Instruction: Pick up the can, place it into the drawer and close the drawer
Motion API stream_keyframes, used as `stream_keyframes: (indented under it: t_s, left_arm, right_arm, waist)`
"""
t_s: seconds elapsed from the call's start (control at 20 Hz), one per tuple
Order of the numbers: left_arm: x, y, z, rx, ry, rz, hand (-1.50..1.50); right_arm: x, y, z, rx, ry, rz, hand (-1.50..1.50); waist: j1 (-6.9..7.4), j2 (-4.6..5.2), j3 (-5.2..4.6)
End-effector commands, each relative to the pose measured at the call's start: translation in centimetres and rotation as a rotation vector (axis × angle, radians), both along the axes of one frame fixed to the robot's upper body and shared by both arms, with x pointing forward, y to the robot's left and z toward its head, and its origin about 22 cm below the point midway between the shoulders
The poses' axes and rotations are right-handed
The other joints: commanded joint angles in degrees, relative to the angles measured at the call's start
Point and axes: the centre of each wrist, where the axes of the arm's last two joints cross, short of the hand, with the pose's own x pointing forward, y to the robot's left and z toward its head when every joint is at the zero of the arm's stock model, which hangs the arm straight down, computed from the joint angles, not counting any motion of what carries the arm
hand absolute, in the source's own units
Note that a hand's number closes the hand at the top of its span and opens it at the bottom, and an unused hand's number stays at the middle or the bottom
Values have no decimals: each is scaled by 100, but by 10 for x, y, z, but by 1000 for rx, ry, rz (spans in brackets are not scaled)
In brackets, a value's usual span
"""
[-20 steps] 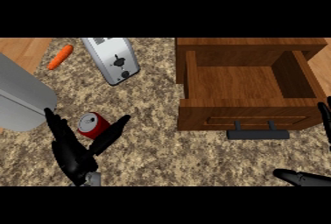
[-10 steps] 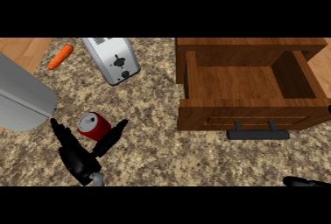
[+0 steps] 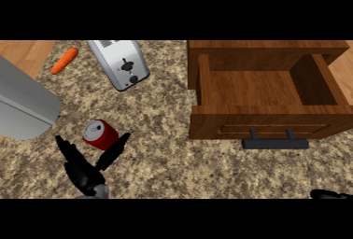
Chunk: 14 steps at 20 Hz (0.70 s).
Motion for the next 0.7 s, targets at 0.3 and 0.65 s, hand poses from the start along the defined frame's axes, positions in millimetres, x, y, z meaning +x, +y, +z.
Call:
stream_keyframes:
  t_s: [0.3, 0.65]
  left_arm:
    - [20, 17, -47, -37, -1, 43, -150]
    - [9, 26, -76, -44, -18, 45, -150]
  right_arm:
    - [-2, -13, 0, -25, -5, -14, -150]
    - [-9, 18, 3, -14, 9, 9, -150]
  waist:
    - [-20, 5, 4]
    - [-14, 4, 4]
